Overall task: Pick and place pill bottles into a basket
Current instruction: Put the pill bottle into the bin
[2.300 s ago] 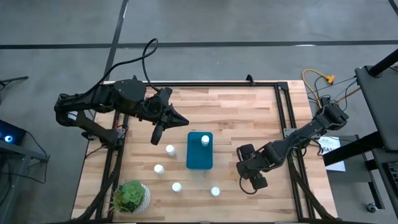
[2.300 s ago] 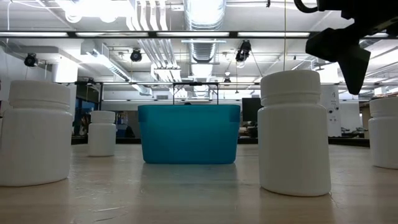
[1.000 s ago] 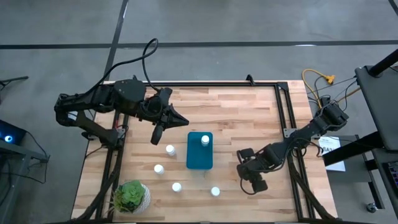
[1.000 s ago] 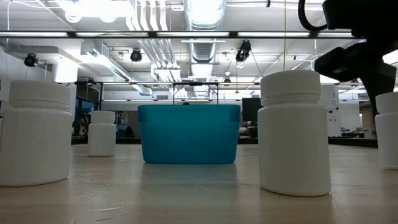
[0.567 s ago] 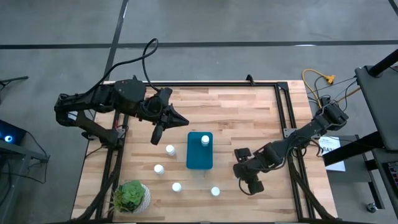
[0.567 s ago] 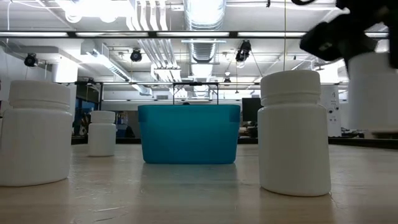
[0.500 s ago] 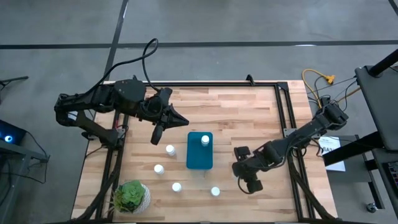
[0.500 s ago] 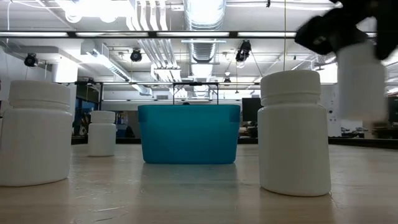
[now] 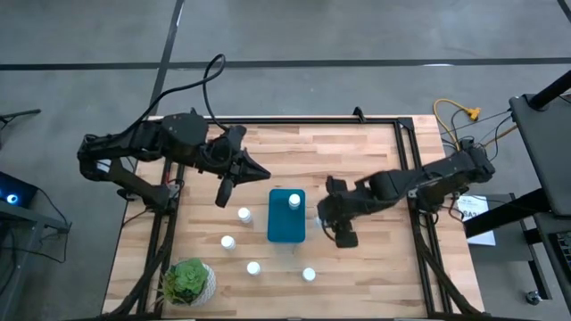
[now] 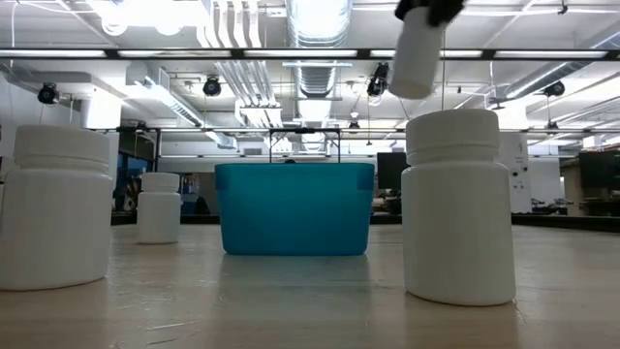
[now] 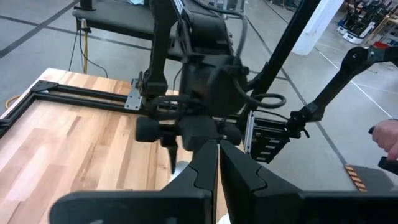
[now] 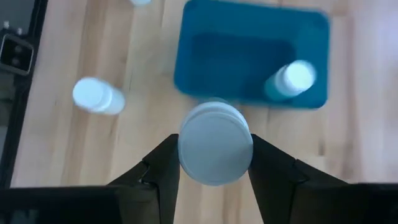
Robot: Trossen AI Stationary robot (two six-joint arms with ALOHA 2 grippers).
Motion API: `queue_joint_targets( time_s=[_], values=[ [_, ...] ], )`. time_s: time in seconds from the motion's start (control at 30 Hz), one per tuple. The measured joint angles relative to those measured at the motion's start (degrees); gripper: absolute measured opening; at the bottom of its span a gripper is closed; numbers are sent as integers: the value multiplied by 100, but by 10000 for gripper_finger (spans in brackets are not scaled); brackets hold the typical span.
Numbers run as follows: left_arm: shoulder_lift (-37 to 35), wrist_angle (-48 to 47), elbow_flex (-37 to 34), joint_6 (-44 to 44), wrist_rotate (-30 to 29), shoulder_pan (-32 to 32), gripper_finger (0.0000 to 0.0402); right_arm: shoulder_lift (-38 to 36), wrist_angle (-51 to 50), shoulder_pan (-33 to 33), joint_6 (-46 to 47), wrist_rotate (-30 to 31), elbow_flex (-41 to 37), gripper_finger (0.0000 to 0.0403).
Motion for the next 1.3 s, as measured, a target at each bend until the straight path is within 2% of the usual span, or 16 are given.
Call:
queue_joint_targets(
  time_s=[0.17,0.47,0.8,0.93,1.0,1.3],
  values=[
    [-76,349,2,-3,2,0,0,365,-106,-242,-405,-5,648,145],
    [-490,877,7,2,2,0,0,1680,-752,-541,-887,-24,1946,145],
    [-849,872,4,19,19,0,0,2821,-1329,-812,-1248,-67,3357,145],
    [-925,885,4,167,15,0,0,3011,-1342,-845,-1428,-146,3364,145],
    [-948,890,4,166,2,0,0,3060,-1344,-866,-1499,-301,3251,145],
    [-856,973,4,0,0,0,0,3047,-903,-931,-1802,-323,2561,145]
  ],
)
